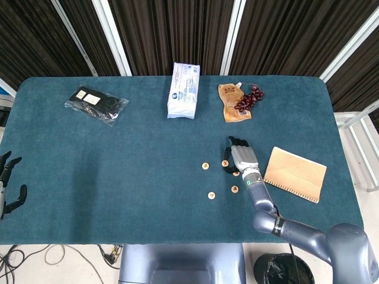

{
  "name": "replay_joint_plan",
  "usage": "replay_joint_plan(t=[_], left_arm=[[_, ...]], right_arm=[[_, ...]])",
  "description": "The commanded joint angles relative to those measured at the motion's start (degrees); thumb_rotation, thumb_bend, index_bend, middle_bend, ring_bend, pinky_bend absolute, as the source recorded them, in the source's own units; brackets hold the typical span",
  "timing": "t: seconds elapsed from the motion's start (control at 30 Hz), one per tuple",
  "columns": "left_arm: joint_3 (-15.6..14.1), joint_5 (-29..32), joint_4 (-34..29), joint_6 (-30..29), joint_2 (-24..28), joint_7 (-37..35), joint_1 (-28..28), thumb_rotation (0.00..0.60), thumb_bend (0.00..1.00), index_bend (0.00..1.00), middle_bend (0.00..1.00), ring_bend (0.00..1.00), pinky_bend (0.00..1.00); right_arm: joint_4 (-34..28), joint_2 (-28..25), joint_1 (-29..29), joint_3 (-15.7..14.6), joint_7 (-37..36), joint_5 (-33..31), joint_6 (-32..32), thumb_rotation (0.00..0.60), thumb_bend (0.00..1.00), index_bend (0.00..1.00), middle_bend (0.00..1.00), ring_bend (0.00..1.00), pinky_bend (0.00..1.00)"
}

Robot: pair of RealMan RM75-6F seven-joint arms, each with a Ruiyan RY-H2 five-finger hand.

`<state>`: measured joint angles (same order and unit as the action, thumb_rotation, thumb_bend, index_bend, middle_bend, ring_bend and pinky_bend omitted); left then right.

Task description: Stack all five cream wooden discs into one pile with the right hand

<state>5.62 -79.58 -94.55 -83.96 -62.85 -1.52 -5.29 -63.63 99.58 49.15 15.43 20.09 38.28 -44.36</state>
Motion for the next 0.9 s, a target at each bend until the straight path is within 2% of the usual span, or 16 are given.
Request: replay_joint_plan(t=[0.03, 0.3, 0.5, 0.73, 0.9], left_arm=[[0.0, 0.0, 0.0, 0.0, 0.0, 0.0, 0.0, 0.600, 0.47, 0.15, 0.00, 0.00, 0.00], [0.0, 0.1, -0.1, 0.1, 0.1, 0.0, 0.0, 0.600, 0.47, 0.15, 0.00, 0.00, 0.00], [0.0, 0.1, -0.3, 0.0, 0.1, -0.2, 0.1, 0.600, 0.47, 0.15, 0.00, 0.00, 0.00], [0.0, 0.1, -0.4, 0.0, 0.1, -0.1, 0.1, 0.600, 0.47, 0.15, 0.00, 0.00, 0.00], [0.0, 0.0, -0.6, -0.1, 0.1, -0.1, 0.1, 0.600, 0.47, 0.15, 0.00, 0.00, 0.00]], right_arm=[[0.1, 0.0, 0.0, 0.0, -0.1, 0.0, 0.1, 0.600, 0.40, 0.55, 0.00, 0.00, 0.00], [-1.8, -1.5, -0.2, 0.7, -0.8, 1.1, -0.4, 0.600, 0.41, 0.55, 0.00, 0.00, 0.00], [-7.6, -5.8, -1.2, 0.5, -0.6, 1.6, -1.3, 0.600, 0.41, 0.55, 0.00, 0.00, 0.00], [-17.0, -12.6, -3.7, -2.1, 0.9, 2.3, -3.0, 0.600, 0.41, 0.55, 0.00, 0.00, 0.00], [-21.2, -14.8, -5.7, -4.4, 0.4, 3.9, -4.3, 0.600, 0.41, 0.55, 0.00, 0.00, 0.00]])
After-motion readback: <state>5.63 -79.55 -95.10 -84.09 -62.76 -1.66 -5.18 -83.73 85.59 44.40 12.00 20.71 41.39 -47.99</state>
